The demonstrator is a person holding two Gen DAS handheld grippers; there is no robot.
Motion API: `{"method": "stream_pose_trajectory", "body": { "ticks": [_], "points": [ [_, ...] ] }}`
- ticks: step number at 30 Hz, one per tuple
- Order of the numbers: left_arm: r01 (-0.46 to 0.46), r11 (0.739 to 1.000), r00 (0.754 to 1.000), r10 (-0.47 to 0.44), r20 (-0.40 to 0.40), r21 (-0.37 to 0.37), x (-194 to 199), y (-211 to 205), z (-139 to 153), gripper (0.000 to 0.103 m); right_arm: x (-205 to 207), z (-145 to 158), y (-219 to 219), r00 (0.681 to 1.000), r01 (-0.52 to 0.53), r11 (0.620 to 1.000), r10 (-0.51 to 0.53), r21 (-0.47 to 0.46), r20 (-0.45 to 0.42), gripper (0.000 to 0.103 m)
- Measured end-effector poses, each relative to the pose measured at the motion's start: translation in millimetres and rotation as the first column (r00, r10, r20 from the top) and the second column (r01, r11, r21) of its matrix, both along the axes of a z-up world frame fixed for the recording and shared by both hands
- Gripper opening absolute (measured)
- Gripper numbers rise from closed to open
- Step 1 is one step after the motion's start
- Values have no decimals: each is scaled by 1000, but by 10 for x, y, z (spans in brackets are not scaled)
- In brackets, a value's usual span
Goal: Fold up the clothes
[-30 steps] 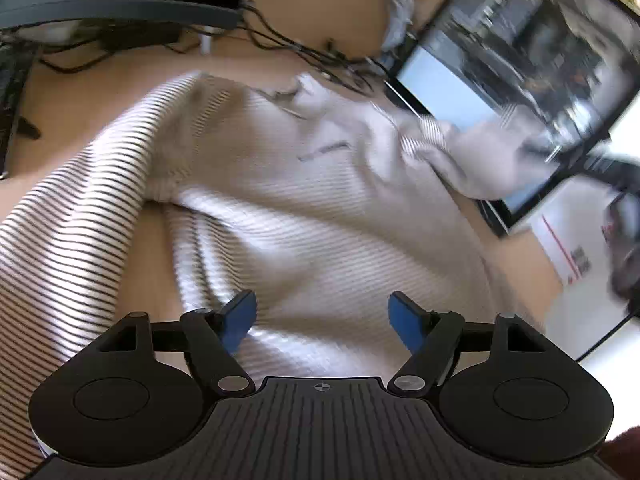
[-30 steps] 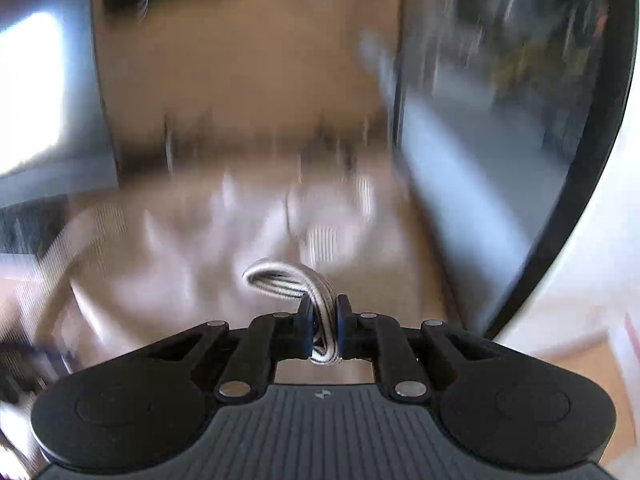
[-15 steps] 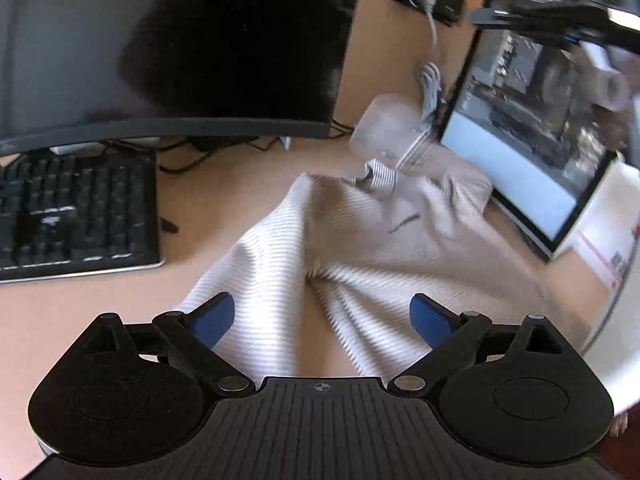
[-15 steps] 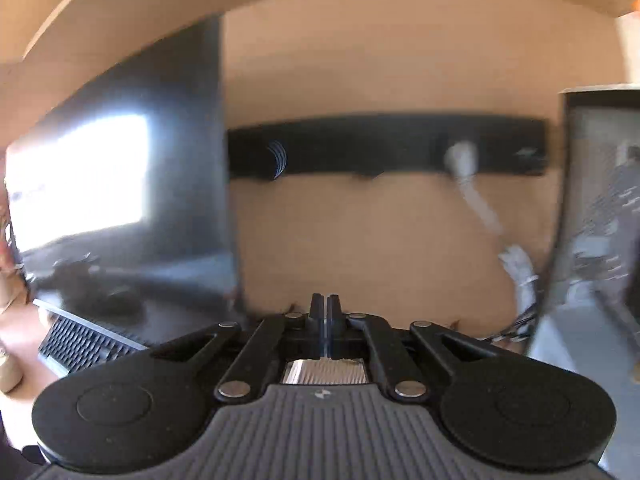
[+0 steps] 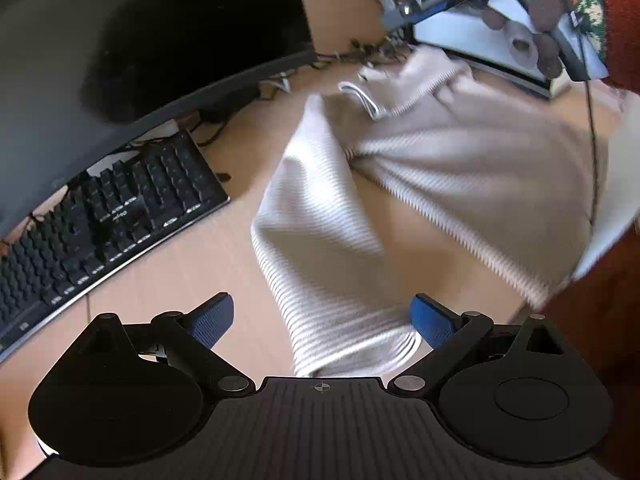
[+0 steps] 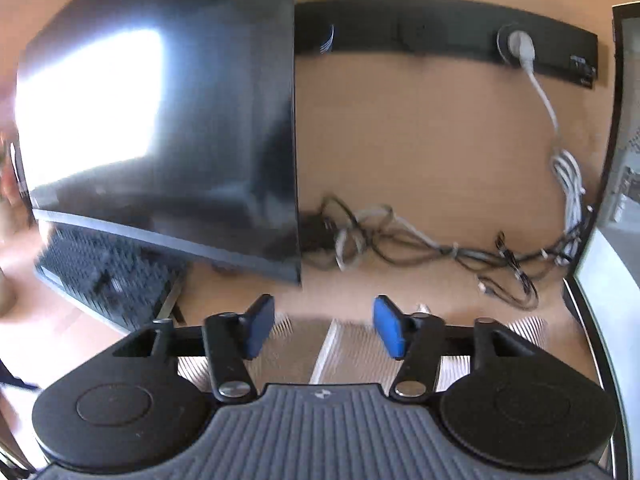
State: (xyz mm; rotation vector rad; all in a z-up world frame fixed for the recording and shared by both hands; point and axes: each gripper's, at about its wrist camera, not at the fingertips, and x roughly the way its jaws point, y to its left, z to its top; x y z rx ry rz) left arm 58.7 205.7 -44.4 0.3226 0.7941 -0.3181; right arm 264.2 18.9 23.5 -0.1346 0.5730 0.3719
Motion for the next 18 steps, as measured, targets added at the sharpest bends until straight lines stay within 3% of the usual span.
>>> {"method": "stream_pose_trajectory", "body": {
  "ticks": [4,9,11,13,15,18],
  "points": [
    [33,999,999,-32,-27,29,30,20,-52,98,-39,-399,147,1000,12,990,-13,-141,0,56],
    [20,1000,1000,-20,-14,3,160,6,1,99,56,-493,254,999,41,993,-41,-114,1,56],
    [2,1000,1000,-2,3,-12,178,49,52,99,94,-514,293,999,53,994,-54,-95,1,45],
    [-22,999,1000,22,13,-31,178,113,81,99,133,-534,332,998,66,995,-66,-75,1,17],
    [-47,997,999,48,10,-57,156,192,69,99,172,-555,371,997,78,995,-78,-56,0,8],
    [-65,994,998,64,-19,-87,140,269,-20,99,207,-542,438,997,78,997,-78,-19,-2,7]
  ]
}}
